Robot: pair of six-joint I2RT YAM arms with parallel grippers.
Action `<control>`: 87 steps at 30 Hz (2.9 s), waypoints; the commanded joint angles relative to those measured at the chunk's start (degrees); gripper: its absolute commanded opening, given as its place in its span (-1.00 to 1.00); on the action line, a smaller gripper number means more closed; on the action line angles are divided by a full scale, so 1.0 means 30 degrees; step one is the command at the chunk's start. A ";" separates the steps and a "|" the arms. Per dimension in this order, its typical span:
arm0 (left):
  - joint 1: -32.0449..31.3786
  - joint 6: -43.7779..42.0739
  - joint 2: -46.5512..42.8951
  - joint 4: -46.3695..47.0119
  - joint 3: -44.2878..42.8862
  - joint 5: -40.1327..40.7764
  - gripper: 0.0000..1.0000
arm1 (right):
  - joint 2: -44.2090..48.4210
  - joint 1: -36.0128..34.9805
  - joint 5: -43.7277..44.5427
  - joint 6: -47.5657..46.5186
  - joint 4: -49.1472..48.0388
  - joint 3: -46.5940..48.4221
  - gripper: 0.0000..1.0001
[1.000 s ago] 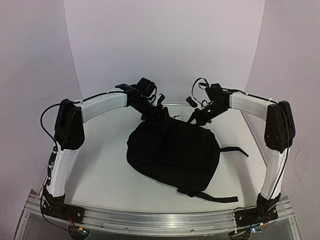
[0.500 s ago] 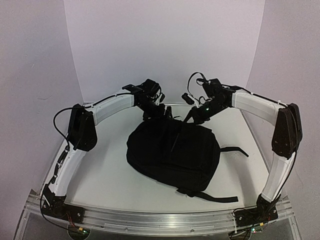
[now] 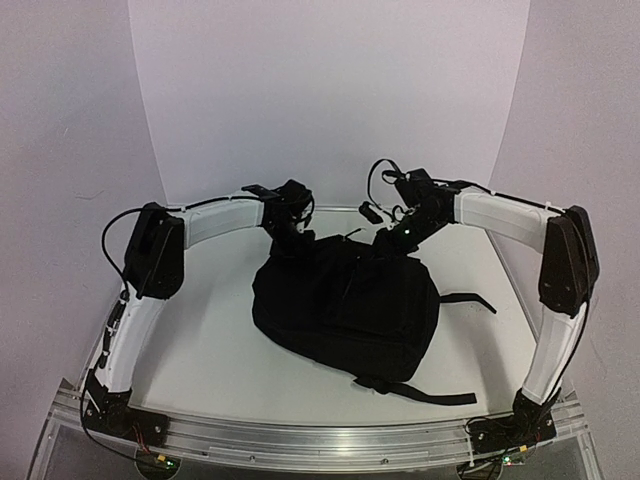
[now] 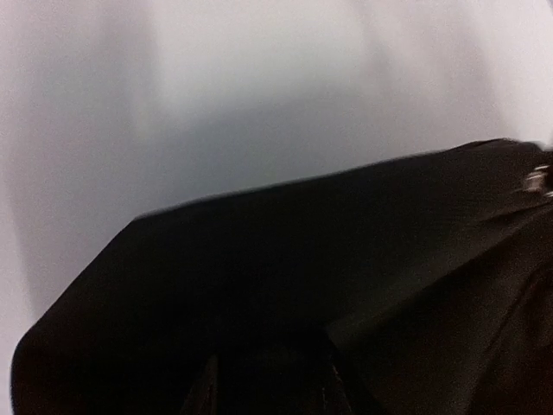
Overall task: Pack the student bag
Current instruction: Zip the student bag at the center of the board, then adjust the student bag at the center of the board.
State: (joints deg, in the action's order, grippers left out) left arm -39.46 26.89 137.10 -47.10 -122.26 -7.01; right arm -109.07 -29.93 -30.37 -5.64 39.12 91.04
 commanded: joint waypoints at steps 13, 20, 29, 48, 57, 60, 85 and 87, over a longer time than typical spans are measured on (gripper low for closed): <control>0.0688 0.1393 -1.1093 0.2172 1.0991 0.0650 0.30 | -0.3669 -0.2143 -0.1212 -0.0013 -0.0327 0.4759 -1.00; 0.1086 -0.3182 -0.5588 0.0137 0.3155 0.0447 0.77 | -0.2600 -0.2268 -0.1032 0.0446 -0.0328 0.4057 -1.00; 0.1110 -0.5161 0.1315 0.0160 -0.4720 -0.3699 0.78 | -0.1306 -0.2269 -0.0191 0.0648 -0.0329 0.2922 -1.00; 0.4061 0.0391 -0.2783 0.4292 0.3382 -0.2782 -1.00 | 0.1574 -0.3330 -0.2639 -0.0297 0.0307 -0.1488 -1.00; 0.4988 0.1403 -0.3304 0.3922 0.4018 -0.1471 -1.00 | 0.3822 -0.4642 -0.2760 -0.1603 0.1512 -0.3608 -1.00; 0.5187 0.1459 -0.3255 0.3829 0.3955 -0.1473 -1.00 | 0.4621 -0.4983 -0.2535 -0.2094 0.1828 -0.4523 -1.00; 0.5325 0.3171 -1.2595 0.6424 1.6089 -0.4581 -1.00 | -0.0417 0.0617 0.4408 -0.3549 0.1766 -0.0773 -1.00; 0.4839 0.4142 -1.4033 0.7644 1.7689 -0.5073 -0.98 | -0.1696 0.0895 0.4478 -0.3411 0.1779 0.1280 -1.00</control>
State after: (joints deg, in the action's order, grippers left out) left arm -25.17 32.98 104.44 -31.53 -75.76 -21.82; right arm -108.18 -29.48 -23.79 -15.23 42.45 85.12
